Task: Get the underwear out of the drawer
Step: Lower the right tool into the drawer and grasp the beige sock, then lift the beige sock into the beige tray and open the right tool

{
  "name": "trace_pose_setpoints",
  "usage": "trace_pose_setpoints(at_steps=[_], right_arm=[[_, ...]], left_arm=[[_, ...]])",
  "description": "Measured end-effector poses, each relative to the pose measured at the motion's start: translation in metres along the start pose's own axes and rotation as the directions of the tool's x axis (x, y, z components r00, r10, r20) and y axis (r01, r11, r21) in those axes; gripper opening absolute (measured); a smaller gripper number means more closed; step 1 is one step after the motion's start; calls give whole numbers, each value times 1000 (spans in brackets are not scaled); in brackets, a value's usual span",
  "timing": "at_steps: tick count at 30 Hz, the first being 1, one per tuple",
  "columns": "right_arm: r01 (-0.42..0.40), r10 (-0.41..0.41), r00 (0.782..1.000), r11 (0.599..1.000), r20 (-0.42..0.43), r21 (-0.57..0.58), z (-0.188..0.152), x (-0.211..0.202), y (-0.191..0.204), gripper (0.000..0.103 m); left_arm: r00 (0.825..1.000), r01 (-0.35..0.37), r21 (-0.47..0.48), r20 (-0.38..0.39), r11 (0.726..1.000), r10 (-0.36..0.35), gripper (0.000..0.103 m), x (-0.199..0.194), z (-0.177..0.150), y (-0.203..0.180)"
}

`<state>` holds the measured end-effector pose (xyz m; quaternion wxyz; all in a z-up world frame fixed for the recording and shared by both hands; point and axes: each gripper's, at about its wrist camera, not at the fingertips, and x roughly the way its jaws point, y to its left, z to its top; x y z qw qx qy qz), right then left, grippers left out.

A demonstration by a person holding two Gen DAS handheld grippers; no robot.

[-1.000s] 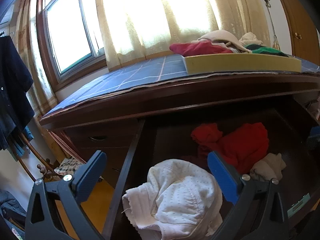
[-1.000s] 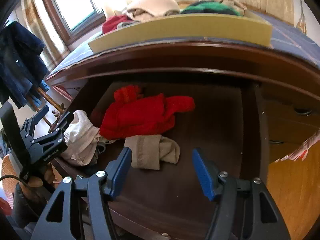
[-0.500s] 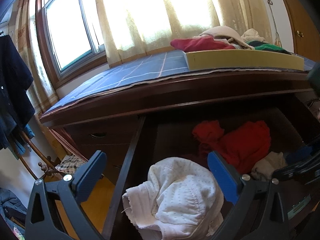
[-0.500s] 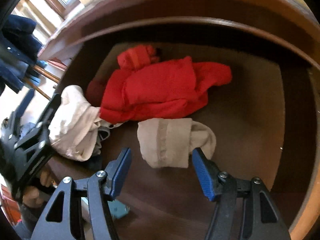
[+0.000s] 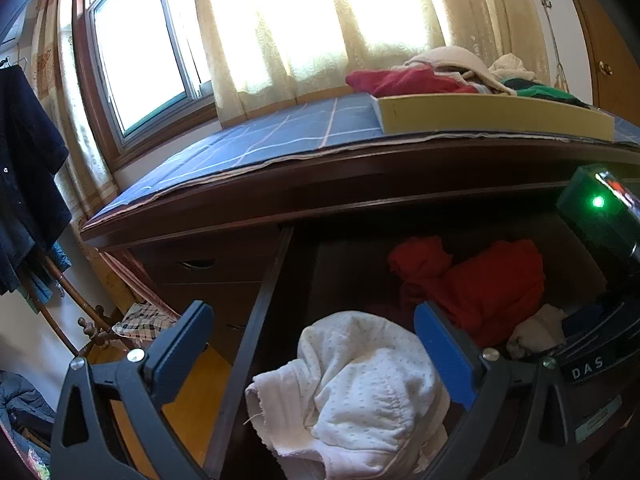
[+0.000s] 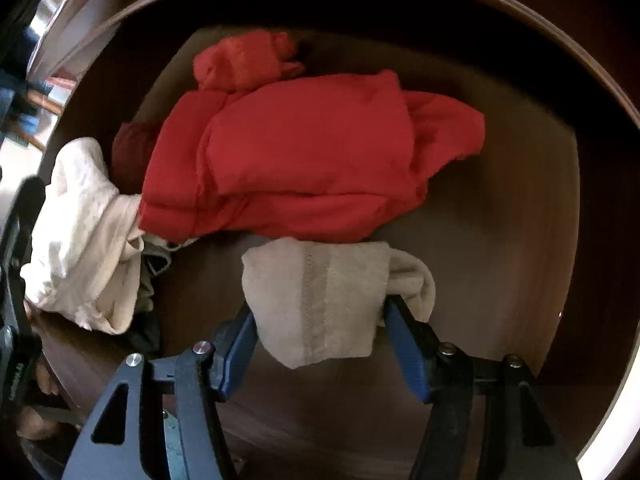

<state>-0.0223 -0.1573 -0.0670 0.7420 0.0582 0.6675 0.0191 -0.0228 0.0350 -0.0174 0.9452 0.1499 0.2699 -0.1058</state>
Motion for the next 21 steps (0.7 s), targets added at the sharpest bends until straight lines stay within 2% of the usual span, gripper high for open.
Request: trace_pose_setpoints(at_steps=[5,7,10,13,16,18,19,21], right_arm=[[5,-5,1000,999,-2,-38,5,2,7,56],[-23,23,1000,1000,2,-21,3,0,2,48],[-96,94,994,995,47,32,-4,-9,-11,42],[-127,118,985,990,127,63,-18,-25,-22,41],[-204,183,954,977,236,68,-36,-54,-29,41],[-255,223,922,965,317,64,-46,-76,-35,41],[-278,238,898,959,369,59,-51,-90,-40,41],[-297,242,863,953,443,58,-59,-112,-46,41]], left_arm=[[1000,4,0,8,1000,-4,102,-1,-1,-1],[1000,6,-4,12,1000,-6,102,-2,-1,0],[1000,7,-7,17,1000,-7,102,-3,-2,0],[1000,9,-7,19,1000,-9,102,-4,-2,0],[1000,8,-8,19,1000,-8,102,-4,-2,1],[1000,8,-8,19,1000,-8,102,-4,-2,1],[1000,7,-9,19,1000,-7,102,-4,-2,1],[1000,5,-10,18,1000,-5,102,-4,-2,1]])
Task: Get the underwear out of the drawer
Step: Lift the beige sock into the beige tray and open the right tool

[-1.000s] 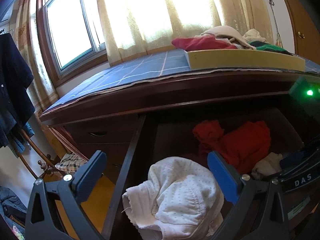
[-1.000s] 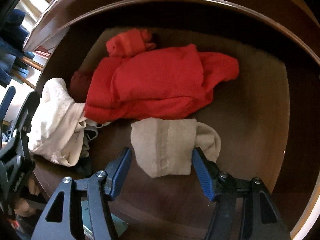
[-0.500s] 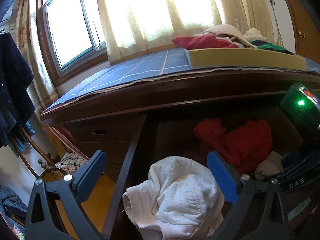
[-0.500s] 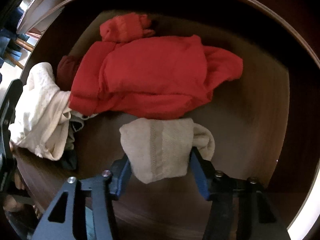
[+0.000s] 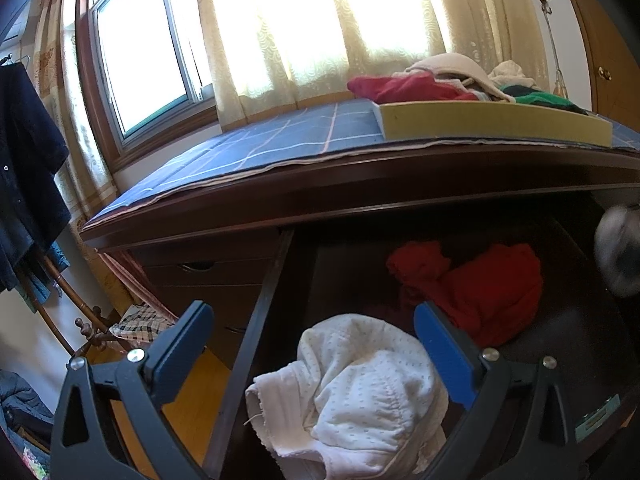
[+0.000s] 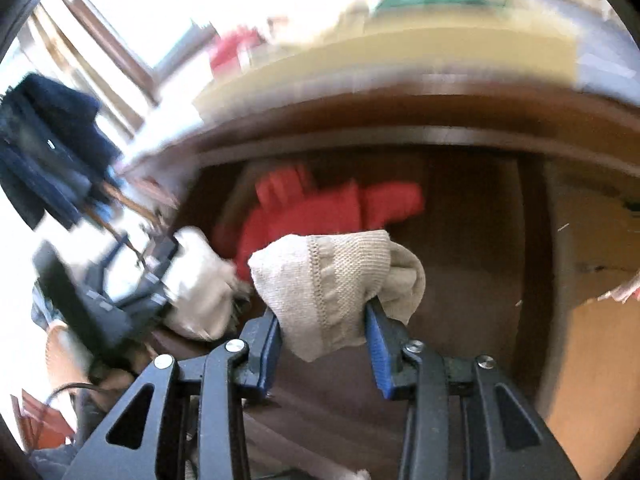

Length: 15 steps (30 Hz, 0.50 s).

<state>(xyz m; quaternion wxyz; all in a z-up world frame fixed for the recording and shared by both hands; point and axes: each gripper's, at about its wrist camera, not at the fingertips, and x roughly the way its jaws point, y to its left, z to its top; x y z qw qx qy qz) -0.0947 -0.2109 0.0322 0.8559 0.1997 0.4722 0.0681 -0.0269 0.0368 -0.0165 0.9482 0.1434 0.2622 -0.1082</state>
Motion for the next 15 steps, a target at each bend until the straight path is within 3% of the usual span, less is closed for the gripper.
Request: trace_pose_setpoints(at_steps=[4,8,12,15], right_arm=[[-18,20,990,1000,141,-20,12,-46,3,41],[32,-13,972,997,236,-77,29,-82,18,41],[122,-68,937,983,342,-137,55,-109,33,41],[234,-138,893,956,429,-178,81,-119,40,41]], left_arm=[[1000,-2,-5,-4,1000,2,102,1,1,1],[1000,0,-15,-11,1000,0,102,2,2,2],[1000,-13,-28,-12,1000,13,102,4,5,4],[1000,-17,-34,-9,999,17,102,5,5,5]])
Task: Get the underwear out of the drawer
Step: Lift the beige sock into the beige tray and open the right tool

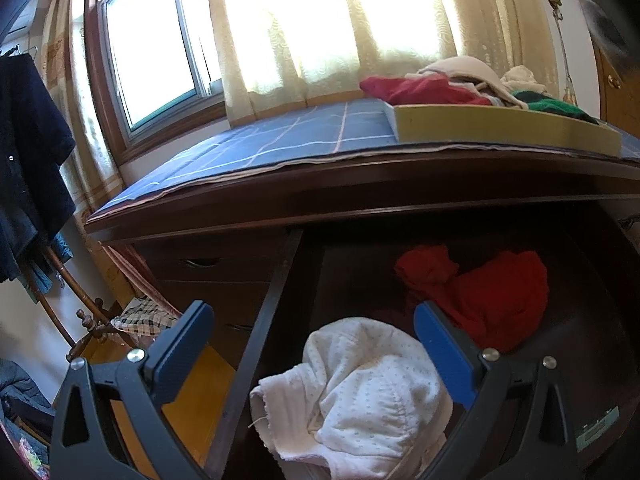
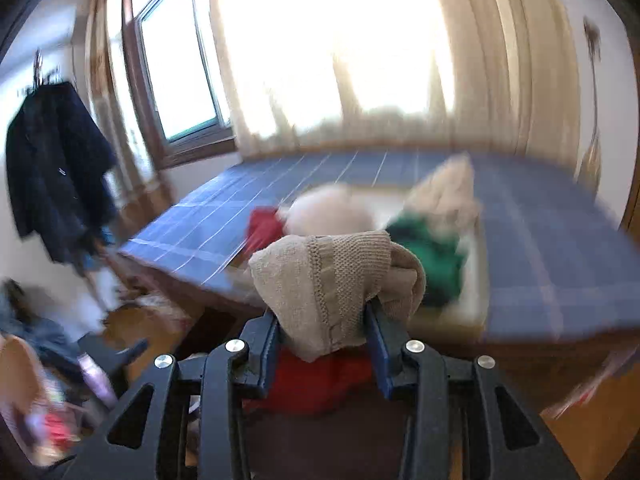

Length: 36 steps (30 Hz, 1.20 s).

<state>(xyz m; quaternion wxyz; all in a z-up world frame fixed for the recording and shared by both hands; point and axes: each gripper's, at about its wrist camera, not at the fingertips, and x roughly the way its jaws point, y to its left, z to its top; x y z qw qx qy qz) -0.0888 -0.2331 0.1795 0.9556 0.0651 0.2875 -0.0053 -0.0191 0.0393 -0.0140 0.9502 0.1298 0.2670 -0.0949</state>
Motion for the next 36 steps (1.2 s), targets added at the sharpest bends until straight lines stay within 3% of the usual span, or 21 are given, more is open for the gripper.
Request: trace_pose_setpoints(at_steps=[2,6,11,19,28,33,36], right_arm=[[75,-73,997,995,27,-63,16,15,4,41],[38,-40,998,998,-54,-48,30,61,0,41],[42,-52,984,997,-173,-63,24,114,11,41],[51,-69,953,996,-296,-67,11,153,11,41],[58,-66,946,998,-318,-35,12,165,7,44],[-15,42,946,996,-321,85,10,167,-9,62],[-65,114,949,983,-295,171,6,157,-19,63]], left_arm=[[1000,0,2,2,1000,0,102,0,0,0],[1000,-3,4,6,1000,3,102,1,0,0],[1000,-4,5,4,1000,4,102,1,-1,0],[1000,-16,-6,-11,1000,16,102,4,1,0],[1000,-16,-3,-15,1000,16,102,4,0,0],[1000,-15,2,-11,1000,15,102,3,-1,1],[1000,-13,5,-11,1000,13,102,2,-1,1]])
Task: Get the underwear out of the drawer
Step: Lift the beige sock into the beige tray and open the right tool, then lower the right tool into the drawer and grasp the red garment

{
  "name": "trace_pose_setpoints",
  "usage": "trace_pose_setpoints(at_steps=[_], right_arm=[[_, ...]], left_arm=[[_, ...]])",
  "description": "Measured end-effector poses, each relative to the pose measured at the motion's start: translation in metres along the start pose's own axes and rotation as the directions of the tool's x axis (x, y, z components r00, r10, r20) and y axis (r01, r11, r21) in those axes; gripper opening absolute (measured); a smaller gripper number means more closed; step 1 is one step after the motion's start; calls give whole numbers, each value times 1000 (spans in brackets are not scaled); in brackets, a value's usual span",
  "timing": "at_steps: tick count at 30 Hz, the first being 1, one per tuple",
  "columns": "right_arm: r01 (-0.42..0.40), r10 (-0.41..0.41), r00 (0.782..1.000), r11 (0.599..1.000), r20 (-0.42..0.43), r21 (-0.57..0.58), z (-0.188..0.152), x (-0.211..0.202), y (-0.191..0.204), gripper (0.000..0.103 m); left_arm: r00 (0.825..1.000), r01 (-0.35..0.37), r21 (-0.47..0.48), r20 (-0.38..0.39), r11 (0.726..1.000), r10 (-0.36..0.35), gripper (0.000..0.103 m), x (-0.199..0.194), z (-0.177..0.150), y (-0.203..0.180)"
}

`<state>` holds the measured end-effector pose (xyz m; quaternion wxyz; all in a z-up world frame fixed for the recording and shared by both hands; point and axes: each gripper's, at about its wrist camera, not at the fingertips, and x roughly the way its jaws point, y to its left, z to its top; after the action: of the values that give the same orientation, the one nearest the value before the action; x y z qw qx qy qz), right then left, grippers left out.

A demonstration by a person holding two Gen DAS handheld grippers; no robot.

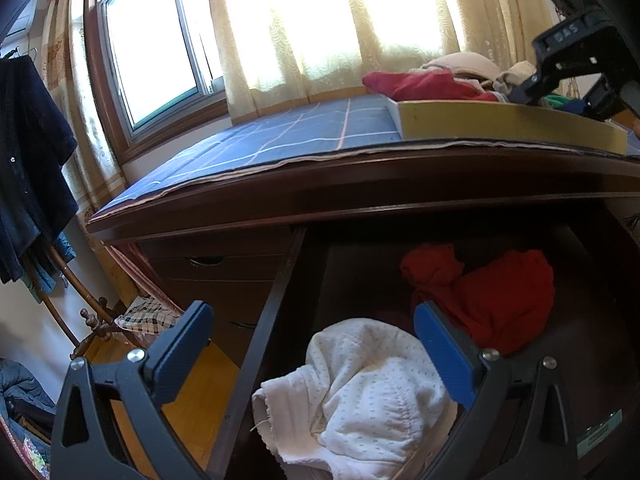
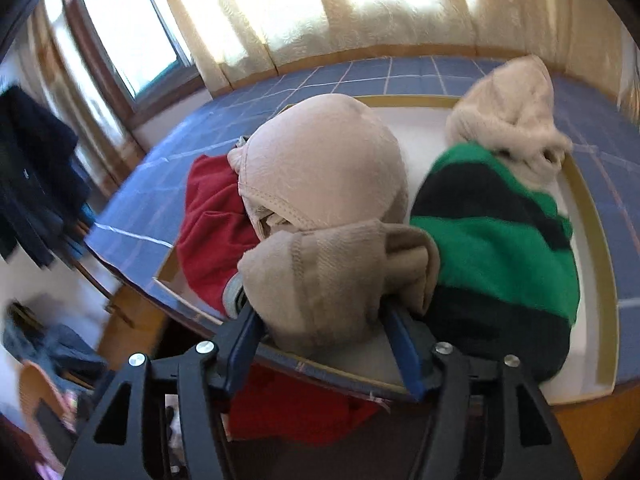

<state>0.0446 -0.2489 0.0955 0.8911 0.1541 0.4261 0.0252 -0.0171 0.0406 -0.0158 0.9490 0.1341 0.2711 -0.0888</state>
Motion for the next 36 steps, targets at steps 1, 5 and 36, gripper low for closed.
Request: trace_pose_setpoints(at_steps=[1,5,36], right_arm=[[1,-1,1000,1000,24,-3,-3,-6,0,64],[-72,68,993,997,96,30,-16,-31,-4,69],[26,-23,997,998,71,-53,-192,-13,-5,69]], left_arm=[[1000,0,0,0,1000,0,102,0,0,0],[1000,-3,1,-1,1000,3,102,0,0,0],[1000,-9,13,8,1000,9,102,-2,-1,-2]])
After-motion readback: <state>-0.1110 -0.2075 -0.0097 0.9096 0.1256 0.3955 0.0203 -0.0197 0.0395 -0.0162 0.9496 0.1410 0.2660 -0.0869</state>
